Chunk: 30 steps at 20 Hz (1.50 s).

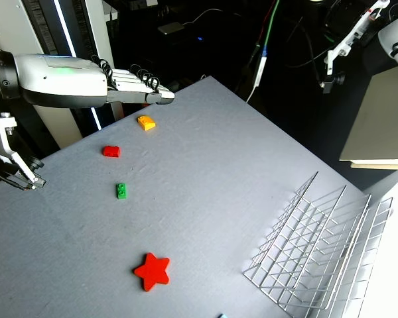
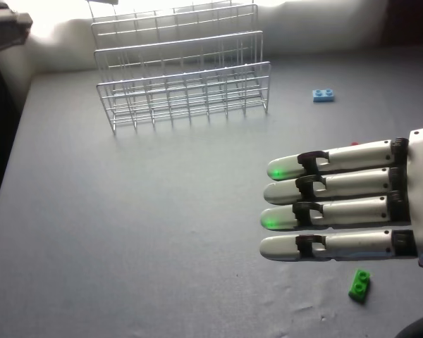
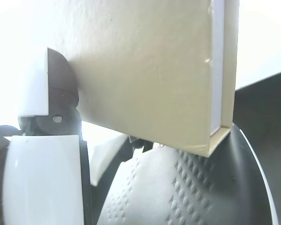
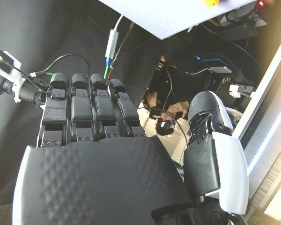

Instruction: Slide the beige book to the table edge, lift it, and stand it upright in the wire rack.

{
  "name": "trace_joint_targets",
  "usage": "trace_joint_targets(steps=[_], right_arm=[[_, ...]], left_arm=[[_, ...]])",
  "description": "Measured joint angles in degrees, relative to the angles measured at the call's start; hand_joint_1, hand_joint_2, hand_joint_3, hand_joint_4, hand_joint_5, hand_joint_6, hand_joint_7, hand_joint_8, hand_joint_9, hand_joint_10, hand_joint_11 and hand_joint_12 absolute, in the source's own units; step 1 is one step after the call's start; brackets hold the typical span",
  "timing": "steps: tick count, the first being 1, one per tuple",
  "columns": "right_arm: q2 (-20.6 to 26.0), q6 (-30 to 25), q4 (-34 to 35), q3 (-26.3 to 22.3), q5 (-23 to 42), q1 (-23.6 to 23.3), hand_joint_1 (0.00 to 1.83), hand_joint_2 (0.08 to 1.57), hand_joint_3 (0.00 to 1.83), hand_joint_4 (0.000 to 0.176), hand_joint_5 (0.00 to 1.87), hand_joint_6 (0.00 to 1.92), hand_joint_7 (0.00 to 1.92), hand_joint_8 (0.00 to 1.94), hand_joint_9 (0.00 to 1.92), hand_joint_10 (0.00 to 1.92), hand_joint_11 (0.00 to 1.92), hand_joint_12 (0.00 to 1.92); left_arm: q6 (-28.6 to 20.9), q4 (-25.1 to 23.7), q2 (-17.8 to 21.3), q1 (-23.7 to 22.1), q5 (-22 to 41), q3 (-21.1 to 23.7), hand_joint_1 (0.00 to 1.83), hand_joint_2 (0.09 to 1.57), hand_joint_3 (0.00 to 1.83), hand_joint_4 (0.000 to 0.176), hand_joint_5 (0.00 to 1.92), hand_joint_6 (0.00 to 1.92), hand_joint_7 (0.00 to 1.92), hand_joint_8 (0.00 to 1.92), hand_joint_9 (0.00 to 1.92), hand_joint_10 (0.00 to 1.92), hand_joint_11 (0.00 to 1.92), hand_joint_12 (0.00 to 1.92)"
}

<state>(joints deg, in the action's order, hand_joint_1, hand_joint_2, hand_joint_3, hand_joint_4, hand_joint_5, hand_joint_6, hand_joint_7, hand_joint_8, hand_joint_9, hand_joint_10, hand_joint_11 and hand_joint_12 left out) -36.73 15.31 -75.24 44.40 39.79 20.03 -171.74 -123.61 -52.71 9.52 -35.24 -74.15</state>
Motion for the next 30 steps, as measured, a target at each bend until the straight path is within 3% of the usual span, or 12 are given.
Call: trace_joint_targets(steps=[7, 14, 18, 22, 27, 30], right_arm=[[-0.02, 0.07, 0.04, -0.02, 0.09, 0.00, 0.00, 1.15, 0.00, 0.000, 0.00, 0.00, 0.00, 0.00, 0.00, 0.00, 0.00, 0.00], [-0.02, 0.68, 0.04, -0.02, 0.09, 0.00, 0.00, 1.15, 0.00, 0.000, 0.00, 0.00, 0.00, 0.00, 0.00, 0.00, 0.00, 0.00], [-0.02, 1.18, -0.07, -0.02, 0.13, 0.17, 0.00, 1.15, 0.00, 0.000, 0.00, 0.00, 0.00, 0.00, 0.00, 0.00, 0.00, 0.00], [-0.02, 1.29, -0.02, -0.02, 0.15, 0.20, 0.00, 1.14, 0.00, 0.000, 0.00, 0.00, 0.00, 0.00, 0.00, 0.00, 0.00, 0.00], [-0.02, 1.92, 0.04, -0.02, 0.22, 0.42, 0.00, 1.15, 0.00, 0.000, 0.00, 0.00, 0.00, 0.00, 0.00, 0.00, 0.00, 0.00], [-0.02, 1.95, -0.04, -0.02, 0.20, 0.42, 0.00, 1.15, 0.00, 0.000, 0.00, 0.00, 0.00, 0.00, 0.00, 0.00, 0.00, 0.00]], left_arm=[[0.07, 1.51, -1.77, 0.00, -3.98, -0.37, 1.34, 1.22, 0.00, 0.000, 0.74, 1.25, 0.77, 1.43, 0.69, 1.50, 0.59, 1.45], [0.00, -3.30, -2.60, 2.16, -6.25, -0.66, 1.33, 1.24, 0.00, 0.000, 0.71, 1.28, 0.74, 1.46, 0.67, 1.56, 0.58, 1.51], [0.09, -4.33, -6.36, 4.46, -9.90, -4.42, 1.34, 1.23, 0.00, 0.000, 0.73, 1.28, 0.75, 1.44, 0.68, 1.52, 0.60, 1.46], [-0.04, -6.95, -8.28, 5.79, -12.46, -4.59, 1.34, 1.22, 0.00, 0.000, 0.76, 1.22, 0.76, 1.43, 0.68, 1.52, 0.58, 1.47], [0.02, -6.12, -8.57, 6.01, -13.00, -3.15, 1.34, 1.23, 0.00, 0.000, 0.73, 1.30, 0.76, 1.43, 0.69, 1.48, 0.59, 1.43], [0.07, -3.06, -8.55, 5.79, -11.50, -2.97, 1.33, 1.24, 0.00, 0.000, 0.72, 1.29, 0.73, 1.48, 0.66, 1.54, 0.57, 1.48]])
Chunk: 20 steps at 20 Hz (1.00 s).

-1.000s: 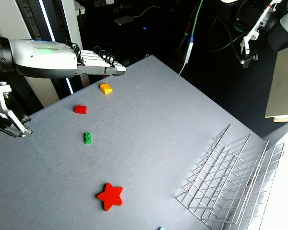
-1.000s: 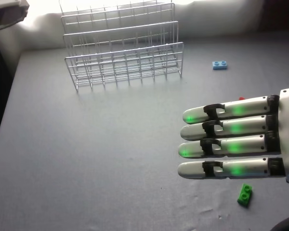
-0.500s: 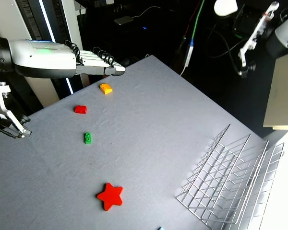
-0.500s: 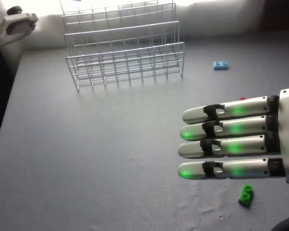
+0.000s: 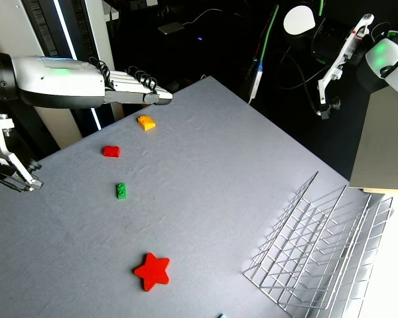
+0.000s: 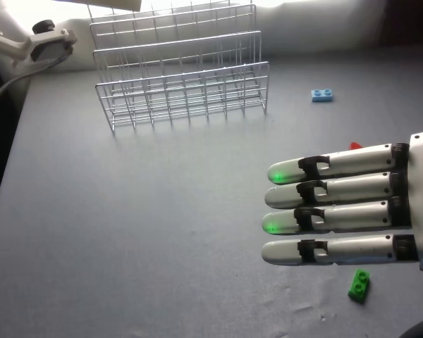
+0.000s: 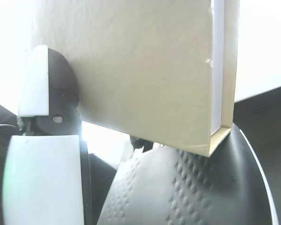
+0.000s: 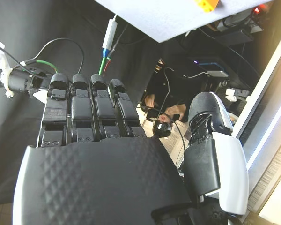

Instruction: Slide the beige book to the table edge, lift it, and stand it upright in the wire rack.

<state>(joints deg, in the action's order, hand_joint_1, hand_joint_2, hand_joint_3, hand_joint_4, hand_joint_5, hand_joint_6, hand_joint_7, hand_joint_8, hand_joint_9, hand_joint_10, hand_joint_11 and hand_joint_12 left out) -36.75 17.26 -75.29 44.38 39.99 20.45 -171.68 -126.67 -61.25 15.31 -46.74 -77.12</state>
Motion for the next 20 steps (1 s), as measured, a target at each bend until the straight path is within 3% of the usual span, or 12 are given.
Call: trace_joint_targets(steps=[6, 10, 20], right_arm=[[0.00, 0.24, 0.07, 0.00, 0.02, 0.00, 0.00, 1.14, 0.00, 0.000, 0.00, 0.00, 0.00, 0.00, 0.00, 0.00, 0.00, 0.00], [0.00, 0.31, 0.07, 0.00, 0.04, 0.02, 0.00, 1.15, 0.00, 0.000, 0.00, 0.00, 0.00, 0.00, 0.00, 0.00, 0.00, 0.00], [0.00, 0.57, 0.15, 0.00, 0.09, 0.44, 0.00, 1.15, 0.00, 0.000, 0.00, 0.00, 0.00, 0.00, 0.00, 0.00, 0.00, 0.00]], left_arm=[[-0.02, 1.01, 1.55, -1.27, 5.07, 3.45, 1.34, 1.23, 0.00, 0.000, 0.72, 1.28, 0.76, 1.45, 0.68, 1.51, 0.58, 1.45], [-0.04, -1.79, 2.93, -0.76, 7.72, 6.99, 1.34, 1.23, 0.00, 0.000, 0.73, 1.28, 0.76, 1.44, 0.69, 1.50, 0.58, 1.44], [-0.07, -7.74, 1.33, 1.92, 7.76, 8.26, 1.33, 1.24, 0.00, 0.000, 0.72, 1.28, 0.74, 1.49, 0.66, 1.54, 0.56, 1.50]])
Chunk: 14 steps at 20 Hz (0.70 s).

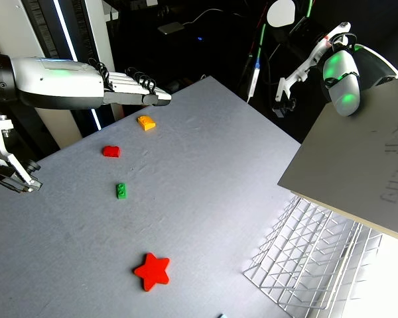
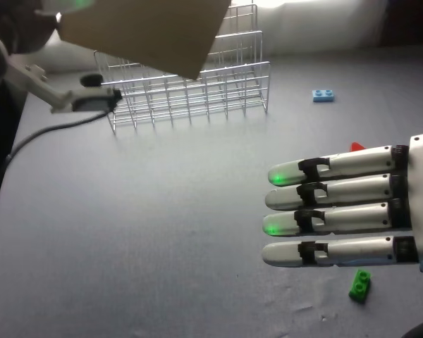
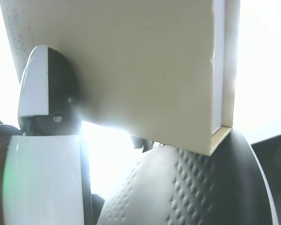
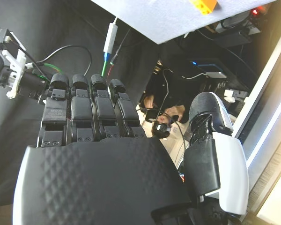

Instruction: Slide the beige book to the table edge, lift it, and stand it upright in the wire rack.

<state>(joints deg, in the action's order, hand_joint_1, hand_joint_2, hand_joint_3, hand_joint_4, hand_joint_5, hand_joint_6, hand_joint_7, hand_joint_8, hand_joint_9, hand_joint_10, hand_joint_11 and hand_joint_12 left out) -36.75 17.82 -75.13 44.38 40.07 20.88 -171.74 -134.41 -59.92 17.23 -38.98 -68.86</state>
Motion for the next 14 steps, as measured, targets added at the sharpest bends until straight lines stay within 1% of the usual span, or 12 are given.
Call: trace_joint_targets(steps=[2, 3, 4, 6, 9, 11, 14], right_arm=[[0.00, 0.02, -0.09, 0.00, -0.04, 0.00, 0.00, 1.15, 0.00, 0.000, 0.00, 0.00, 0.00, 0.00, 0.00, 0.00, 0.00, 0.00], [0.00, 0.02, -0.07, 0.00, -0.02, 0.00, 0.00, 1.14, 0.00, 0.000, 0.00, 0.00, 0.00, 0.00, 0.00, 0.00, 0.00, 0.00], [0.00, 0.02, -0.07, 0.00, -0.04, 0.00, 0.00, 1.14, 0.00, 0.000, 0.00, 0.00, 0.00, 0.00, 0.00, 0.00, 0.00, 0.00], [0.00, 0.02, -0.07, 0.00, -0.04, 0.00, 0.00, 1.15, 0.00, 0.000, 0.00, 0.00, 0.00, 0.00, 0.00, 0.00, 0.00, 0.00], [0.00, 0.02, -0.04, 0.00, -0.02, 0.00, 0.00, 1.15, 0.00, 0.000, 0.00, 0.00, 0.00, 0.00, 0.00, 0.00, 0.00, 0.00], [0.00, 0.04, -0.07, 0.00, 0.00, 0.00, 0.00, 1.15, 0.00, 0.000, 0.00, 0.00, 0.00, 0.00, 0.00, 0.00, 0.00, 0.00], [0.00, 0.04, -0.07, 0.00, 0.02, 0.00, 0.00, 1.15, 0.00, 0.000, 0.00, 0.00, 0.00, 0.00, 0.00, 0.00, 0.00, 0.00]], left_arm=[[0.09, -0.55, -0.83, 0.15, 0.15, -0.07, 1.33, 1.24, 0.00, 0.000, 0.71, 1.27, 0.74, 1.48, 0.67, 1.55, 0.58, 1.53], [0.09, -1.09, -0.94, 0.15, -0.07, -0.07, 1.34, 1.23, 0.00, 0.000, 0.74, 1.23, 0.76, 1.45, 0.68, 1.53, 0.58, 1.52], [0.04, -1.33, -1.01, 0.15, -0.31, -0.07, 1.34, 1.23, 0.00, 0.000, 0.73, 1.22, 0.75, 1.46, 0.67, 1.55, 0.56, 1.52], [0.09, -1.44, -1.75, 0.39, -1.09, -0.61, 1.34, 1.23, 0.00, 0.000, 0.75, 1.20, 0.76, 1.46, 0.68, 1.54, 0.59, 1.51], [0.09, -1.68, -3.13, 1.09, -2.19, -1.49, 1.33, 1.24, 0.00, 0.000, 0.73, 1.24, 0.73, 1.50, 0.66, 1.56, 0.57, 1.54], [0.00, -2.69, -4.92, 1.09, -3.43, -3.15, 1.33, 1.25, 0.00, 0.000, 0.71, 1.29, 0.73, 1.50, 0.65, 1.55, 0.55, 1.52], [0.00, -3.13, -6.21, 1.44, -4.59, -4.74, 1.33, 1.24, 0.00, 0.000, 0.71, 1.28, 0.74, 1.47, 0.67, 1.56, 0.57, 1.53]])
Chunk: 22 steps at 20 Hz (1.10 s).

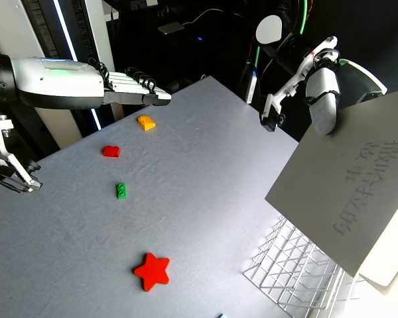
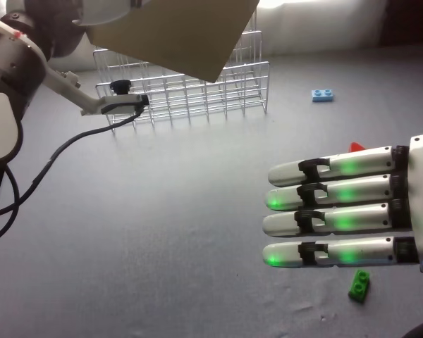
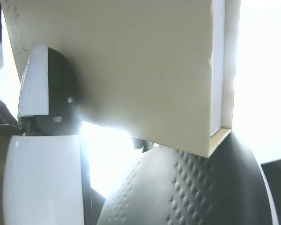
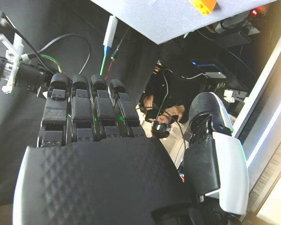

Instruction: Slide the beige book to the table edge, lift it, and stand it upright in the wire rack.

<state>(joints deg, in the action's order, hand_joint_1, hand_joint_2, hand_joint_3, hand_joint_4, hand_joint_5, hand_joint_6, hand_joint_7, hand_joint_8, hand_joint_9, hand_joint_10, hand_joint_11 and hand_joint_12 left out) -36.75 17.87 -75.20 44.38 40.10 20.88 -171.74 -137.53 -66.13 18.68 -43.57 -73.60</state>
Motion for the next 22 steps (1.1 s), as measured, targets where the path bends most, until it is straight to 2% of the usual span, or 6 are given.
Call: trace_joint_targets(steps=[7, 10, 14, 19, 22], right_arm=[[0.00, 0.00, -0.02, 0.00, 0.02, 0.00, 0.00, 1.13, 0.00, 0.000, 0.00, 0.00, 0.00, 0.00, 0.00, 0.00, 0.00, 0.00], [0.00, 0.02, 0.00, 0.00, 0.07, 0.00, 0.00, 1.14, 0.00, 0.000, 0.00, 0.00, 0.00, 0.00, 0.00, 0.00, 0.00, 0.00], [-0.02, 0.04, -0.02, 0.00, 0.07, 0.00, 0.00, 1.14, 0.00, 0.000, 0.00, 0.00, 0.00, 0.00, 0.00, 0.00, 0.00, 0.00], [-0.13, 0.24, 0.00, 0.00, 0.13, 0.00, 0.00, 1.15, 0.00, 0.000, 0.00, 0.00, 0.00, 0.00, 0.00, 0.00, 0.00, 0.00], [-0.20, 0.26, 0.00, 0.00, 0.13, 0.00, 0.00, 1.15, 0.00, 0.000, 0.00, 0.00, 0.00, 0.00, 0.00, 0.00, 0.00, 0.00]], left_arm=[[-0.02, -0.66, -2.43, 0.96, -2.01, -3.50, 1.34, 1.23, 0.00, 0.000, 0.72, 1.27, 0.76, 1.46, 0.68, 1.51, 0.56, 1.51], [0.00, -0.74, -3.21, 1.95, -2.93, -3.98, 1.33, 1.25, 0.00, 0.000, 0.71, 1.25, 0.72, 1.52, 0.64, 1.57, 0.55, 1.51], [-0.04, -1.81, -4.55, 3.02, -4.96, -5.25, 1.34, 1.23, 0.00, 0.000, 0.74, 1.24, 0.76, 1.45, 0.67, 1.52, 0.57, 1.50], [-0.24, -2.82, -6.34, 4.07, -7.04, -7.45, 1.33, 1.24, 0.00, 0.000, 0.72, 1.26, 0.75, 1.46, 0.66, 1.56, 0.55, 1.53], [-0.87, -3.15, -7.72, 5.05, -9.20, -9.07, 1.33, 1.24, 0.00, 0.000, 0.72, 1.29, 0.74, 1.46, 0.68, 1.51, 0.58, 1.47]])
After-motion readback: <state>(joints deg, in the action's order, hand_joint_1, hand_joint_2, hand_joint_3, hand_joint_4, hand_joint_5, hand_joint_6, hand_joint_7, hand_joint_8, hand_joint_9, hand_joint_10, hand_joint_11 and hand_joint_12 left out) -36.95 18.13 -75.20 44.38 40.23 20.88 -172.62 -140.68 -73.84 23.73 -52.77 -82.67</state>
